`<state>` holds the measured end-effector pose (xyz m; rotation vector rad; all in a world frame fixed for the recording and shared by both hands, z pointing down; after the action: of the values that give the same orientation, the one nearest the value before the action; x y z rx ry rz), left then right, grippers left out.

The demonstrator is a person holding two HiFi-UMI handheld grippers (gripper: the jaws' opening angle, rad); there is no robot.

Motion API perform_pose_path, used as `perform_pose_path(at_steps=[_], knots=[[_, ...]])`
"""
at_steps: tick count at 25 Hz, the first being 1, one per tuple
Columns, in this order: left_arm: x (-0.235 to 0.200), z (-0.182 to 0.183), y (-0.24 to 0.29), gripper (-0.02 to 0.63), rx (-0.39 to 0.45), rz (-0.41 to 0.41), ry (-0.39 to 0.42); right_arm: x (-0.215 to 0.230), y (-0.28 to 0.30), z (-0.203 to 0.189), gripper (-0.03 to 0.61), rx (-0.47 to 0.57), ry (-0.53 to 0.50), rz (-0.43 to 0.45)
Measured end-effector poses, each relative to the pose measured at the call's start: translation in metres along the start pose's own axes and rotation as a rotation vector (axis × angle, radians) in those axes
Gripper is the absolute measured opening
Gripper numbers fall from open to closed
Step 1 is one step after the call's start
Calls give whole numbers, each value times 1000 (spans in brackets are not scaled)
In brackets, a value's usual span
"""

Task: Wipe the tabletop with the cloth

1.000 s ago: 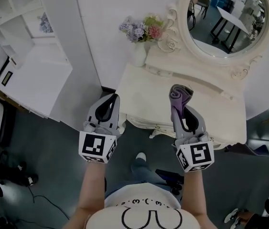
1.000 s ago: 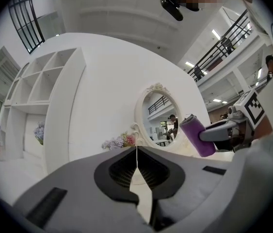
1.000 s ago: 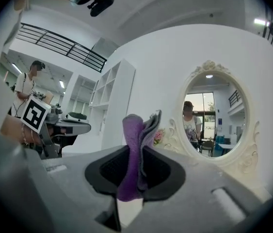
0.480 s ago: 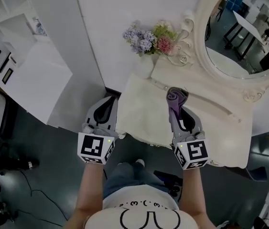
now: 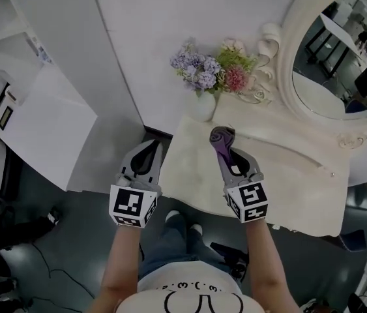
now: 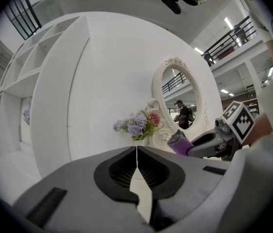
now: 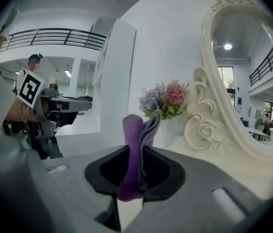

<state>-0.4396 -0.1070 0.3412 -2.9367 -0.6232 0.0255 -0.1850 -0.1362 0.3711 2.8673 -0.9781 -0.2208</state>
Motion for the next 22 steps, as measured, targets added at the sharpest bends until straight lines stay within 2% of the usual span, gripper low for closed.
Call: perform_pose_path(at_steps=[3, 5, 10, 14, 19, 22], knots=[[-12, -14, 11, 3, -40, -10, -27, 2, 31, -18, 77, -80, 9, 19], [-18, -24, 16, 3, -63, -16, -42, 1, 51, -31, 77, -138, -21, 34], [-29, -46, 27, 3, -101, -41, -63, 1, 102, -56, 77, -284, -186, 81], [-44, -54, 34, 3, -115, -40, -70, 6, 139, -76, 77, -468, -293, 126], [-58, -65, 37, 3, -139, -32, -81, 13, 166, -101, 77, -653, -258, 94], [-64, -70, 37, 3, -146, -29, -88, 14, 175, -107, 75, -686, -224, 66]])
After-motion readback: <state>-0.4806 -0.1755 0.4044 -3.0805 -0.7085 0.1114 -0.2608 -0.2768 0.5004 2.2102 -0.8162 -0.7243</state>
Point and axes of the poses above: the fingertips, and each gripper's own axes: y forward along the fingers, x to its right, z out of its top, the point moved 10 cm from there along -y, backward along the fingers, and after that the axes turned 13 degrees about x, right-handed, at the moved point
